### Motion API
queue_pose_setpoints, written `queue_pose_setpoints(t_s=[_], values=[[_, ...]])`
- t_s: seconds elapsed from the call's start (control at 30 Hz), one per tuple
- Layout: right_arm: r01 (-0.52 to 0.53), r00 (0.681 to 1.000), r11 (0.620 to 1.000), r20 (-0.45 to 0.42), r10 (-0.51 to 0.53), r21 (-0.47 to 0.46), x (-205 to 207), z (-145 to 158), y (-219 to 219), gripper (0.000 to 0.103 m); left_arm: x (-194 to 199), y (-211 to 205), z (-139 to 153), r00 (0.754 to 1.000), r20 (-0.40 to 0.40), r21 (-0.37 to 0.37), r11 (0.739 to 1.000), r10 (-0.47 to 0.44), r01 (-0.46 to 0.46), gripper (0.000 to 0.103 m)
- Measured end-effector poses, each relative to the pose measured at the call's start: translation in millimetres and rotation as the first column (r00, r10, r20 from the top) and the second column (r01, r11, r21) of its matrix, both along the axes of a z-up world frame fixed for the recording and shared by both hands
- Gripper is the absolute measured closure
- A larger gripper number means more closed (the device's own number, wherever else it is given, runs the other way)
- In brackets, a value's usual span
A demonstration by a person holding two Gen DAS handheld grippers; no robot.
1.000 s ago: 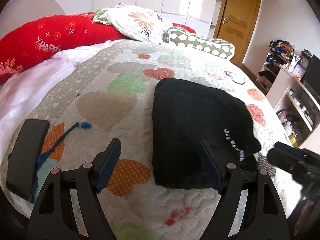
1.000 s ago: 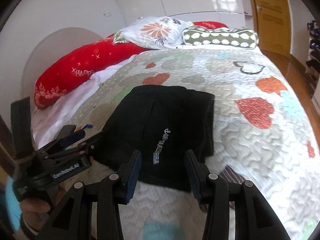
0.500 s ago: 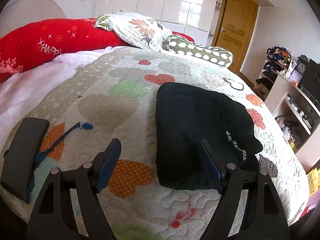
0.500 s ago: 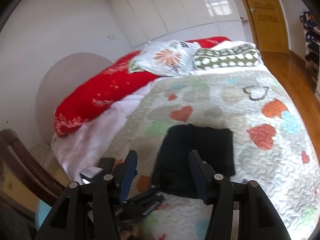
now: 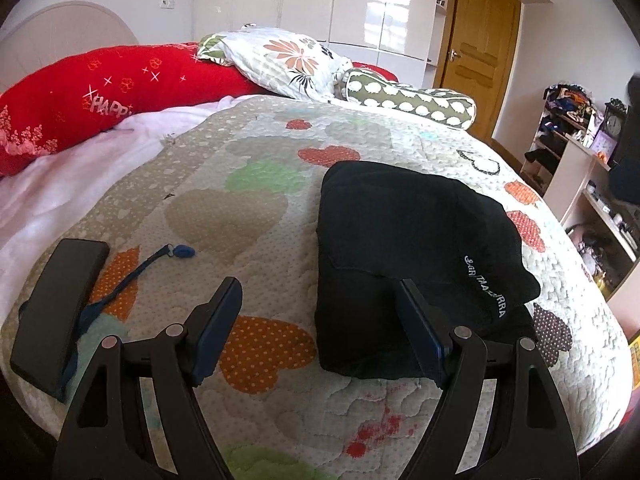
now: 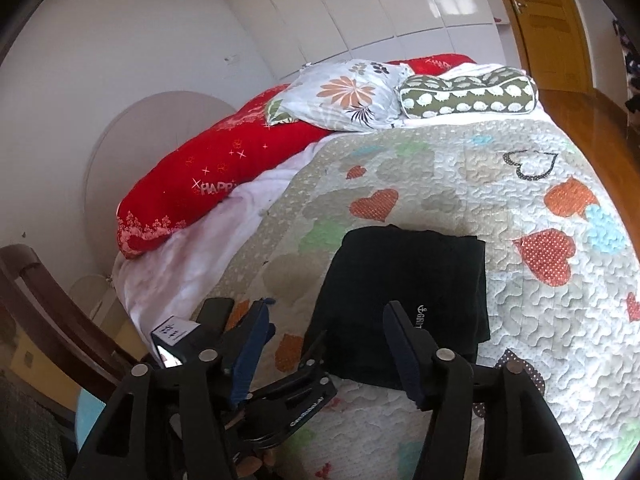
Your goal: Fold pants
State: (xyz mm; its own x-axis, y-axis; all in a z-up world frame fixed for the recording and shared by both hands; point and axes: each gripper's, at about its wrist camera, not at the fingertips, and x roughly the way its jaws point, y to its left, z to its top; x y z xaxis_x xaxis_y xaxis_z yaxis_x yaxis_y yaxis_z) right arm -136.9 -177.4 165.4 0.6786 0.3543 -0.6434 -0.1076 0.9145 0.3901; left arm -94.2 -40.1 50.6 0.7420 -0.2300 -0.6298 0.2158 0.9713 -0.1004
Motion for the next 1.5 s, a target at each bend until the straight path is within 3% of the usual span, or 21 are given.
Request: queue_pose_setpoints(t_s=[0.2,0.43,0.57,0.8,0.9,1.07,1.5], values=[[-0.043,0.999,0.992,-0.021,0.041,-0.119,25.8,-4.5,-13.1,0.041,-1.0,-12.4,11.2,1.0,0.028,0.094,0.996,0.005,-0.007,0.024],[-0.017,0.998,0.998,-0.067,0.013,-0.068,50.6,-22.6,-43.3,0.04,8.1,-16.3,32.2,0.999,0.039,0.113,0.994,0.007,-0.012,0.024],[0.008,0.995,0.996,-0.096,-0.016,-0.086,56.0,-34.2,-55.8,0.04,15.5,-24.0,37.4,1.0,0.032,0.119,0.993,-0.001,-0.002,0.024],[0.115,0.993,0.985,0.004,-0.115,-0.127,33.8,-31.3,-58.4,0.04,23.0,-36.6,45.5,1.0,0.024,0.097,0.995,-0.019,0.016,0.024],[0.115,0.993,0.981,0.031,-0.112,-0.153,27.5,-30.9,-51.8,0.04,23.5,-38.4,47.3,1.0,0.019,0.093,0.996,-0.018,0.017,0.024],[0.08,0.997,0.978,0.012,-0.08,-0.193,30.3,-36.6,-43.5,0.04,24.0,-35.3,45.0,1.0,0.005,0.079,0.997,0.0,0.0,0.024],[0.1,0.994,0.984,0.049,-0.094,-0.149,26.2,-34.1,-41.4,0.04,20.1,-29.8,45.1,1.0,-0.001,0.081,0.997,0.019,-0.019,0.024]])
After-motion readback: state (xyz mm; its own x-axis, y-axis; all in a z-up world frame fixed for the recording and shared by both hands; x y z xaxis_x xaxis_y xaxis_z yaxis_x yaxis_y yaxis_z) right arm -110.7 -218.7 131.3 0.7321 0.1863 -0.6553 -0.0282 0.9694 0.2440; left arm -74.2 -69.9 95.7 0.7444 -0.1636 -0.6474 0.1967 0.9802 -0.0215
